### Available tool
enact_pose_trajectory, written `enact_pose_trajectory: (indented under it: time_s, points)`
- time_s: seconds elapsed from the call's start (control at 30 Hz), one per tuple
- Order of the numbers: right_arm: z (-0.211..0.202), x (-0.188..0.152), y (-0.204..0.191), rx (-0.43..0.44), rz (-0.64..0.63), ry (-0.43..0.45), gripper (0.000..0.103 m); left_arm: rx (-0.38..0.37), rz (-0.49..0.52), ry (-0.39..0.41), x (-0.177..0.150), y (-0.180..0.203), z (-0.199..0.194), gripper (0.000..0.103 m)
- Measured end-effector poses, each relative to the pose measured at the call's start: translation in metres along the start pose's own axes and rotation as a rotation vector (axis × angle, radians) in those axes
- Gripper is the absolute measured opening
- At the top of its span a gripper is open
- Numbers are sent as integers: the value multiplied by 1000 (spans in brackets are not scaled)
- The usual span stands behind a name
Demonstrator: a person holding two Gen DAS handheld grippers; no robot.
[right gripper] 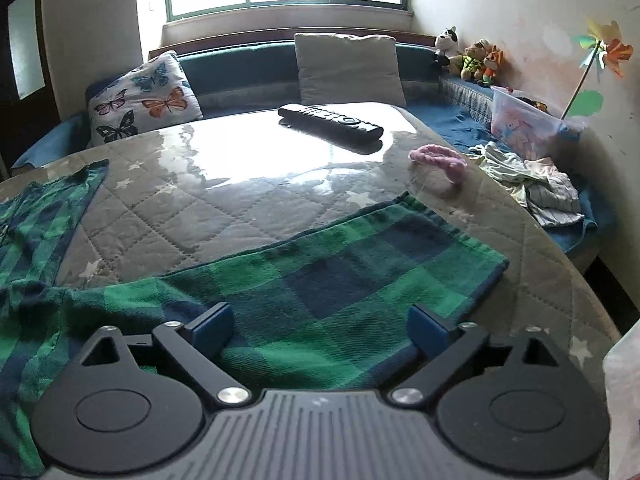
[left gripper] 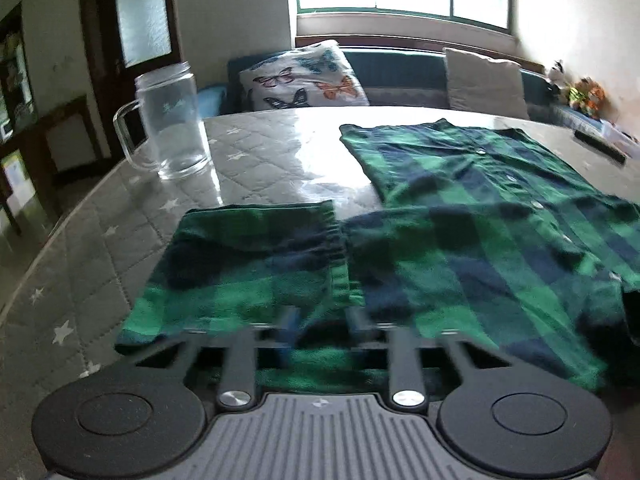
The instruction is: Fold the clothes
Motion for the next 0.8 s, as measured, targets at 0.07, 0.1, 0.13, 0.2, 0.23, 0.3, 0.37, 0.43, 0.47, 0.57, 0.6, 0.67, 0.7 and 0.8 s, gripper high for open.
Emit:
enact_pose_trajectory:
  time_s: [0.07, 0.1, 0.13, 0.2, 0.23, 0.3, 0.37, 0.43, 0.47, 0.57, 0.6, 0.67, 0.7, 0.8]
  points:
    - [0, -1, -1, 2, 0, 2, 100, 24, -28, 20, 1, -11, -4, 14]
    - [0, -1, -1, 3, 0, 3, 101, 43, -42, 32, 3, -18, -6, 13]
    - [1, -2, -1, 4, -1, 5, 102, 70, -64, 47, 6, -27, -10, 13]
    - [1, -3, -2, 3, -2, 8, 103, 131, -114, 74, 10, -48, -16, 13]
    - [1, -3, -3, 2, -1, 10, 103, 164, -140, 83, 12, -60, -19, 13]
    - [2, -3, -3, -1, 2, 12, 103, 224, -183, 84, 14, -81, -21, 13]
    - [2, -2, -4, -4, 5, 15, 103, 275, -240, 69, 12, -106, -19, 13]
    - [2, -2, -4, -6, 7, 16, 103, 338, -288, 43, 7, -127, -15, 13]
    - [2, -2, -4, -7, 8, 17, 103, 360, -307, 30, 4, -136, -13, 13]
    - [4, -1, -4, -11, 11, 19, 103, 409, -359, -28, -9, -159, -1, 13]
    - [4, -1, -5, -12, 13, 19, 103, 419, -372, -47, -14, -165, 3, 12]
    - [6, 1, -6, -17, 16, 18, 103, 435, -387, -83, -22, -173, 12, 12]
    - [7, 1, -6, -19, 16, 18, 103, 441, -390, -99, -25, -175, 16, 12]
    - [9, 4, -7, -22, 17, 15, 103, 456, -383, -137, -34, -179, 26, 13]
Point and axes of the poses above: each gripper's, at about its wrist camera, not at the fingertips, and z roughly the way its jaws point, y to its right, x to its top, the point moved 1 cm from there along z, roughly the way its jaws point, and after that the axes turned 14 degrees about z, right-handed, at the moved point
